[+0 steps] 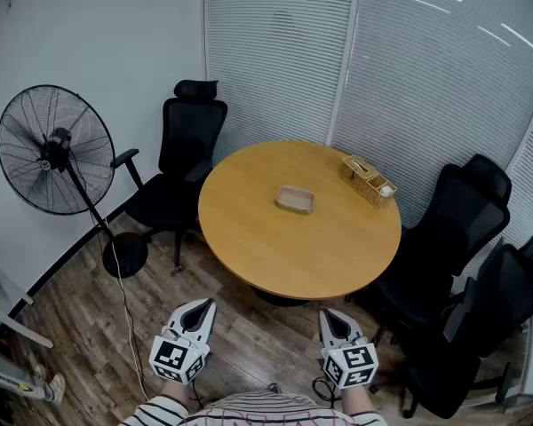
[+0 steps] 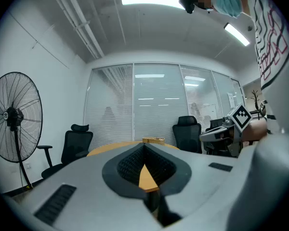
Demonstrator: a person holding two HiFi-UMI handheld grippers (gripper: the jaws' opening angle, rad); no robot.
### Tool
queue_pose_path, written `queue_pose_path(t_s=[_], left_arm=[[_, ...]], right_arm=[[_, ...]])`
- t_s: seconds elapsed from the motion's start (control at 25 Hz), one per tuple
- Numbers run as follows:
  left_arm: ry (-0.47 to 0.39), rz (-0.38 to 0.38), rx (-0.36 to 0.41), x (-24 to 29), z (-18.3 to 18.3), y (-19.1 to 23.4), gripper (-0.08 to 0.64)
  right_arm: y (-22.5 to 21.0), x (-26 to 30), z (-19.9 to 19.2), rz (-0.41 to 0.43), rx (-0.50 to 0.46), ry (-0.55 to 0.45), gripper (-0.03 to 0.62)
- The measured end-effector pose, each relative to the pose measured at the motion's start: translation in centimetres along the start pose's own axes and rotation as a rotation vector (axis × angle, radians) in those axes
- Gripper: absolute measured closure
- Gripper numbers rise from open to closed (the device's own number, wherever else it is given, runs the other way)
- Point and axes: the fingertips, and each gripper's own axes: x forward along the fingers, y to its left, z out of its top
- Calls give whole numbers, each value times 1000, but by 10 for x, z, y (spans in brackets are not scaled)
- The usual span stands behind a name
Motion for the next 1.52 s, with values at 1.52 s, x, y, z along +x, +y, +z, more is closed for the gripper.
queue_pose_path(t_s=[1.52], left_arm=[[101, -169, -156, 219, -47, 120, 357]], right_arm=[[-77, 217, 30, -95, 205, 4, 385]])
